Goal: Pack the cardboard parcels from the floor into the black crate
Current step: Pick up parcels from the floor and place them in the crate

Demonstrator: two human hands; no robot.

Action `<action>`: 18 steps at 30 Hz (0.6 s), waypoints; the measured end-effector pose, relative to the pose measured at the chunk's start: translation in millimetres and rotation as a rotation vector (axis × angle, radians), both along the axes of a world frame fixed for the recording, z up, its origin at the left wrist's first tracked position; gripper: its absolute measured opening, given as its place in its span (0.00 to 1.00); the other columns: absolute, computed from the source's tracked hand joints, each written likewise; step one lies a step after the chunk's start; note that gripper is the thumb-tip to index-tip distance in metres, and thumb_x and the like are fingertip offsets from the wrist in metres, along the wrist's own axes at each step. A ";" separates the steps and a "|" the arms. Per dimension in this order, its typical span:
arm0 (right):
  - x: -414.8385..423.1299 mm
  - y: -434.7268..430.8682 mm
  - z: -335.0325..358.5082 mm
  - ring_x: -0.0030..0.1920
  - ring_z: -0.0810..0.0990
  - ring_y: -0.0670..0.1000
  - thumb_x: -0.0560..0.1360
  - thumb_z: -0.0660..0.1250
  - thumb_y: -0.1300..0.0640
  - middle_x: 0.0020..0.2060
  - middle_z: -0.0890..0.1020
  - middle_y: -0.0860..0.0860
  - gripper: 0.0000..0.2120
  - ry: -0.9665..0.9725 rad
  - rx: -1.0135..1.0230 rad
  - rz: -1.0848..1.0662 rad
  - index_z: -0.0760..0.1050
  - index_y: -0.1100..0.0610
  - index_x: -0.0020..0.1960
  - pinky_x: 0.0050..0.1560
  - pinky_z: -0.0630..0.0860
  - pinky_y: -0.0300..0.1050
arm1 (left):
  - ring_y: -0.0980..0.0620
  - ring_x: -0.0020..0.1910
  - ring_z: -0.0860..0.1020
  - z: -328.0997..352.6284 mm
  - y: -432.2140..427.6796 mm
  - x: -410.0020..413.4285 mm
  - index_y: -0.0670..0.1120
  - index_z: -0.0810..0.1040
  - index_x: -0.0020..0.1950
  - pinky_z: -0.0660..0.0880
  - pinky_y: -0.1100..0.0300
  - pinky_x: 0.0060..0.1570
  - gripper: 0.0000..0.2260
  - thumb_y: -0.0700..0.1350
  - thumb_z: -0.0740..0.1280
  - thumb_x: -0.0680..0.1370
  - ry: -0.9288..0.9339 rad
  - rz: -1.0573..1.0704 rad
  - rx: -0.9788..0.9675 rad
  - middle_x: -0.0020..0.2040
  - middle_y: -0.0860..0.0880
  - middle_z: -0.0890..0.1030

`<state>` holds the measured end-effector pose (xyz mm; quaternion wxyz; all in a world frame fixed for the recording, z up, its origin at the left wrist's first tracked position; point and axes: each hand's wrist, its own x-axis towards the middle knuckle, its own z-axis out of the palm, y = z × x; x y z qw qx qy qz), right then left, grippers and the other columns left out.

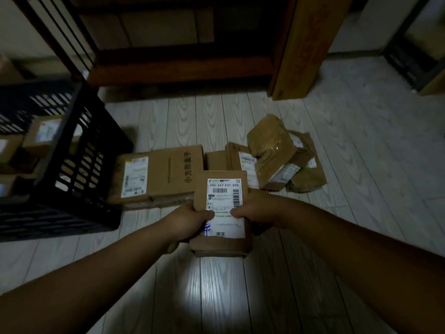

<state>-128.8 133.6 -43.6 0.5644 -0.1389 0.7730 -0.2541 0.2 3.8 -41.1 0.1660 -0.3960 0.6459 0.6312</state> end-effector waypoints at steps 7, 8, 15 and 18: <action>-12.8 -47.6 66.0 0.51 0.79 0.46 0.77 0.64 0.58 0.53 0.79 0.43 0.15 0.280 -0.466 -0.099 0.72 0.50 0.63 0.50 0.76 0.39 | 0.58 0.46 0.81 49.2 -34.0 -8.2 0.59 0.73 0.54 0.75 0.63 0.38 0.08 0.46 0.64 0.78 0.352 0.226 -0.195 0.50 0.57 0.82; -11.2 -49.5 70.5 0.51 0.78 0.45 0.77 0.64 0.56 0.51 0.77 0.42 0.14 0.295 -0.517 -0.120 0.71 0.47 0.61 0.50 0.75 0.39 | 0.58 0.46 0.82 55.8 -37.3 -9.4 0.60 0.74 0.52 0.76 0.61 0.40 0.07 0.48 0.65 0.77 0.386 0.244 -0.203 0.49 0.57 0.83; -0.4 -60.5 93.2 0.59 0.77 0.45 0.77 0.62 0.45 0.58 0.74 0.41 0.10 0.552 -0.822 -0.364 0.68 0.33 0.56 0.56 0.77 0.46 | 0.53 0.51 0.82 100.4 -48.3 -24.8 0.61 0.71 0.61 0.78 0.50 0.51 0.12 0.50 0.55 0.81 0.621 0.266 -0.139 0.52 0.54 0.84; 5.9 -66.2 104.4 0.59 0.77 0.46 0.71 0.59 0.37 0.62 0.74 0.43 0.15 0.552 -0.972 -0.460 0.64 0.26 0.57 0.57 0.78 0.53 | 0.52 0.56 0.80 118.4 -50.3 -34.5 0.57 0.71 0.66 0.75 0.47 0.57 0.15 0.51 0.51 0.82 0.713 0.301 -0.143 0.57 0.51 0.82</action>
